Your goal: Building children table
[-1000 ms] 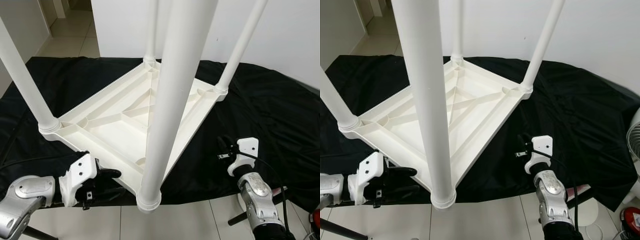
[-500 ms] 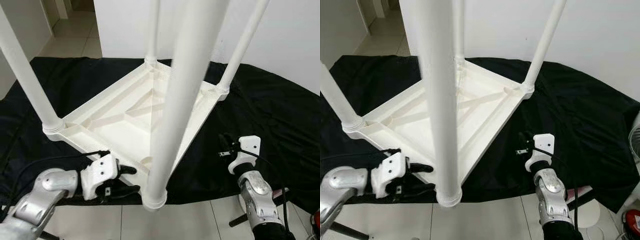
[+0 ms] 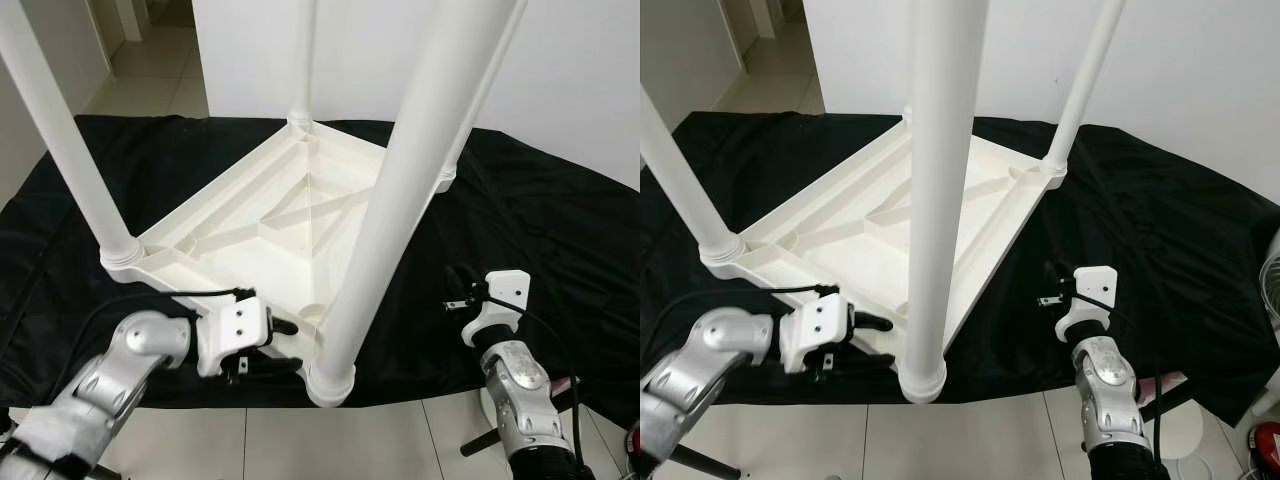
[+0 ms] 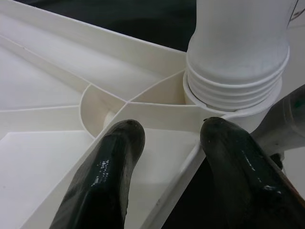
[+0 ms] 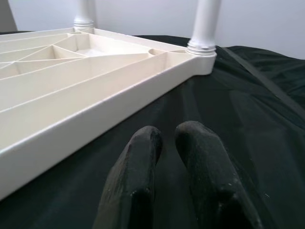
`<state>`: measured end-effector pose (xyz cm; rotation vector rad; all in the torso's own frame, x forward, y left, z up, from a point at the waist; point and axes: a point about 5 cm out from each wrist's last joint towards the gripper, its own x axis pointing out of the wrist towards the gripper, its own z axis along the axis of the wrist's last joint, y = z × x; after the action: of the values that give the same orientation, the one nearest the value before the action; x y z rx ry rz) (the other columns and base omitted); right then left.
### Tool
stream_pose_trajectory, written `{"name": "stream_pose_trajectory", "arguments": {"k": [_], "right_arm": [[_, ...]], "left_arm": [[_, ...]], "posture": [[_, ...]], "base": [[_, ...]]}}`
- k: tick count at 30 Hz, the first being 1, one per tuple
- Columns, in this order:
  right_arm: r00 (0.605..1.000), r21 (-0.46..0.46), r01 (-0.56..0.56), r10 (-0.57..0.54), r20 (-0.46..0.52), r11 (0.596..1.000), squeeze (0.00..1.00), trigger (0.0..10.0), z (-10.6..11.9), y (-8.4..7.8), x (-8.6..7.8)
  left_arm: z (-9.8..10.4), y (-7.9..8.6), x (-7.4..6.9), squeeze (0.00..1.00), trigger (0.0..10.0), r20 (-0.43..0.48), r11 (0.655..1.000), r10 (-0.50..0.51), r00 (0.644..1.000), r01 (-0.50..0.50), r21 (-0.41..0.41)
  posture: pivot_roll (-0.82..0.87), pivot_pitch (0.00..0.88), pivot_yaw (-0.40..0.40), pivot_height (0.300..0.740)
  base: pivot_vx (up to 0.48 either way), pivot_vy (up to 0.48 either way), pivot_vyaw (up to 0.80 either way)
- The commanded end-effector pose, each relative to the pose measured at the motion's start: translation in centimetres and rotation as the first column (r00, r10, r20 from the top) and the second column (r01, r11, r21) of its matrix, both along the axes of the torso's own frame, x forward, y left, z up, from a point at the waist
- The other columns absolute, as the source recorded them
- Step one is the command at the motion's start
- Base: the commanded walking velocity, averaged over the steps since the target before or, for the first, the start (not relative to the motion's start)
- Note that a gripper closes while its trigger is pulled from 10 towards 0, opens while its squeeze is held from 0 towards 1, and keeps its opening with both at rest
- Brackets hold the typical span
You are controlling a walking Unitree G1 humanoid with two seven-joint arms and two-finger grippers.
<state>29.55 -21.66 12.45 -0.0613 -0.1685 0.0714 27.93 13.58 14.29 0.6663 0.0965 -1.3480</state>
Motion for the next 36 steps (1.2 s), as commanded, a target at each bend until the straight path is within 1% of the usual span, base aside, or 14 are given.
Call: {"name": "stream_pose_trajectory", "arguments": {"k": [1, 2, 5, 9, 14, 19, 20, 22, 23, 25, 26, 27, 29, 36], "right_arm": [[1.000, 0.004, 0.017, -0.017, -0.015, 1.000, 0.00, 10.0, -0.2, -0.3, -0.1], [1.000, 0.002, 0.023, -0.023, -0.010, 1.000, 0.00, 10.0, 0.0, -0.4, -0.2], [1.000, 0.001, 0.029, -0.029, -0.010, 1.000, 0.00, 10.0, -0.1, -0.6, -0.3], [0.999, -0.005, 0.037, -0.037, -0.016, 0.999, 0.00, 10.0, -0.3, -0.8, -0.5], [0.999, -0.006, 0.040, -0.040, -0.017, 0.999, 0.00, 10.0, -0.3, -0.8, -0.5], [0.999, 0.001, 0.034, -0.034, -0.017, 0.999, 0.00, 10.0, -0.4, -0.4, -0.3], [0.999, 0.002, 0.028, -0.028, -0.018, 1.000, 0.00, 10.0, -0.3, -0.2, -0.2], [1.000, 0.002, 0.026, -0.026, -0.017, 1.000, 0.00, 10.0, -0.3, -0.2, -0.1], [1.000, 0.002, 0.025, -0.025, -0.017, 1.000, 0.00, 10.0, -0.3, -0.1, -0.1], [1.000, 0.002, 0.025, -0.025, -0.017, 1.000, 0.00, 10.0, -0.3, -0.1, -0.1], [1.000, 0.002, 0.023, -0.023, -0.016, 1.000, 0.00, 10.0, -0.2, -0.1, 0.0], [1.000, 0.001, 0.020, -0.020, -0.016, 1.000, 0.00, 10.0, -0.2, 0.0, 0.0], [1.000, 0.001, 0.020, -0.020, -0.016, 1.000, 0.00, 10.0, -0.2, 0.0, 0.0], [1.000, 0.000, 0.020, -0.020, -0.016, 1.000, 0.00, 10.0, -0.2, 0.0, 0.0]], "left_arm": [[-2.5, 1.9, 0.1, 0.00, 10.0, -0.086, 0.988, 0.075, 0.993, -0.062, 0.139], [-2.3, 3.1, 0.0, 0.00, 10.0, -0.140, 0.984, 0.024, 0.990, 0.002, 0.181], [-1.9, 4.3, -0.1, 0.00, 10.0, -0.171, 0.979, 0.001, 0.985, 0.034, 0.202], [-1.2, 5.0, -0.2, 0.00, 10.0, -0.197, 0.983, -0.013, 0.980, 0.048, 0.174], [-0.9, 5.2, -0.2, 0.00, 10.0, -0.205, 0.986, -0.029, 0.978, 0.062, 0.154], [-1.5, 5.0, 0.6, 0.00, 10.0, -0.164, 0.982, 0.011, 0.986, 0.021, 0.190], [-1.9, 4.3, 1.1, 0.00, 10.0, -0.135, 0.980, 0.024, 0.991, 0.003, 0.197], [-2.0, 3.9, 1.3, 0.00, 9.6, -0.125, 0.980, 0.030, 0.992, -0.005, 0.199], [-2.1, 3.6, 1.5, 0.00, 9.1, -0.118, 0.979, 0.030, 0.993, -0.006, 0.204], [-2.1, 3.6, 1.5, 0.00, 9.1, -0.118, 0.979, 0.030, 0.993, -0.006, 0.204], [-2.3, 3.3, 1.7, 0.00, 5.1, -0.112, 0.979, 0.035, 0.993, -0.011, 0.202], [-2.3, 2.8, 2.0, 0.00, 0.0, -0.112, 0.982, 0.043, 0.993, -0.021, 0.186], [-2.3, 2.8, 2.0, 0.00, 0.0, -0.112, 0.982, 0.043, 0.993, -0.021, 0.186], [-1.7, 0.8, 3.2, 0.00, 0.0, -0.045, 0.992, 0.080, 0.996, -0.075, 0.105]], "posture": [[0.04, 0.108, -0.022, 0.740], [0.04, 0.108, -0.017, 0.740], [0.04, 0.109, -0.012, 0.740], [0.04, 0.107, -0.009, 0.740], [0.04, 0.106, -0.005, 0.740], [0.04, 0.101, -0.009, 0.740], [0.04, 0.100, -0.012, 0.740], [0.04, 0.099, -0.012, 0.740], [0.04, 0.099, -0.012, 0.740], [0.04, 0.099, -0.012, 0.740], [0.04, 0.096, -0.014, 0.740], [0.04, 0.090, -0.014, 0.740], [0.04, 0.090, -0.014, 0.740], [0.03, 0.079, -0.010, 0.740]], "base": [[0.000, 0.000, 0.00], [0.000, 0.000, 0.00], [0.000, 0.000, 0.00], [0.000, 0.000, 0.00], [0.000, 0.000, 0.00], [0.000, 0.000, 0.00], [0.000, 0.000, 0.00], [0.000, 0.000, 0.00], [0.000, 0.000, 0.00], [0.000, 0.000, 0.00], [0.000, 0.000, 0.00], [0.000, 0.000, 0.00], [0.000, 0.000, 0.00], [0.000, 0.000, 0.00]]}}
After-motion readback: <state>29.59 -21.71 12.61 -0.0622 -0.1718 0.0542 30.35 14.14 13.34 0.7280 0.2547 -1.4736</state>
